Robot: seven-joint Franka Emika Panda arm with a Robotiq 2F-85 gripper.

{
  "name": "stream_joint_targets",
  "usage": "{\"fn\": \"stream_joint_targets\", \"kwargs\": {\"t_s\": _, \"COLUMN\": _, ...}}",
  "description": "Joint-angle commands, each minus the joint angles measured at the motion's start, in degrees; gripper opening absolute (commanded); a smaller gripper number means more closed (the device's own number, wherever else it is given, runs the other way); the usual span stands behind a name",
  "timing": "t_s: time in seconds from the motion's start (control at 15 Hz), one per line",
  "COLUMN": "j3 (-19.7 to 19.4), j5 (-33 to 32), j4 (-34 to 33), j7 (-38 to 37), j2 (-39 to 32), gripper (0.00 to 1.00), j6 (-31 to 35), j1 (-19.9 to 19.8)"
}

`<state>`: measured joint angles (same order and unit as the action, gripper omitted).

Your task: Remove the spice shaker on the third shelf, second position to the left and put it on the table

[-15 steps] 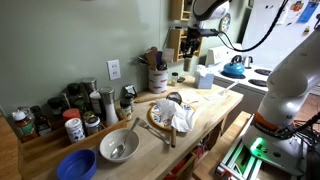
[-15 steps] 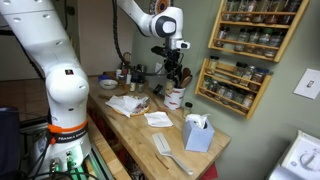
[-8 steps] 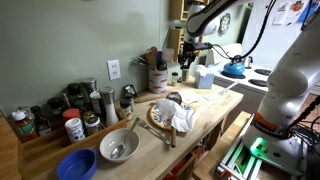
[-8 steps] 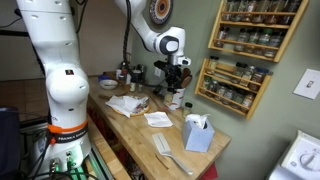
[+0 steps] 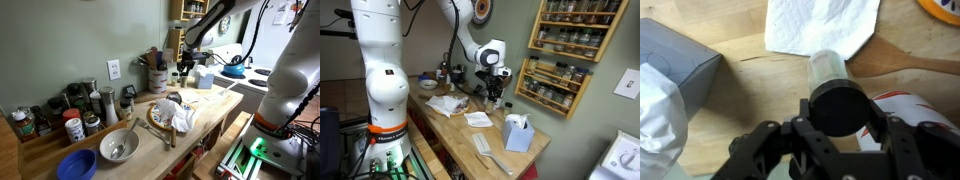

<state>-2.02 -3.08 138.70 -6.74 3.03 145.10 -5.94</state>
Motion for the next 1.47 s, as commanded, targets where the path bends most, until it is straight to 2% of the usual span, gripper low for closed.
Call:
{"fn": "stream_joint_targets", "kwargs": {"t_s": 0.0, "j3": -0.9, "j5": 0.8, "j4": 0.6, "j7": -0.4, "j2": -2.9, "gripper": 0.31, "j6": 4.9, "j1": 0.5}}
{"fn": "stream_joint_targets", "kwargs": {"t_s": 0.47, "j3": -1.9, "j5": 0.3, "j4": -1.6, "j7": -1.5, "j2": -6.6, "gripper": 0.31, "j6": 8.6, "j1": 0.4}}
{"fn": "stream_joint_targets", "kwargs": {"t_s": 1.07, "j3": -2.7, "j5": -0.7, "j4": -8.4, "j7": -2.0, "j2": -11.8, "gripper": 0.31, "j6": 7.1, "j1": 0.9}}
{"fn": "stream_joint_targets", "kwargs": {"t_s": 1.4, "j3": -2.7, "j5": 0.2, "j4": -10.1, "j7": -1.2, "j2": -14.4, "gripper": 0.31, "j6": 7.2, "j1": 0.9}}
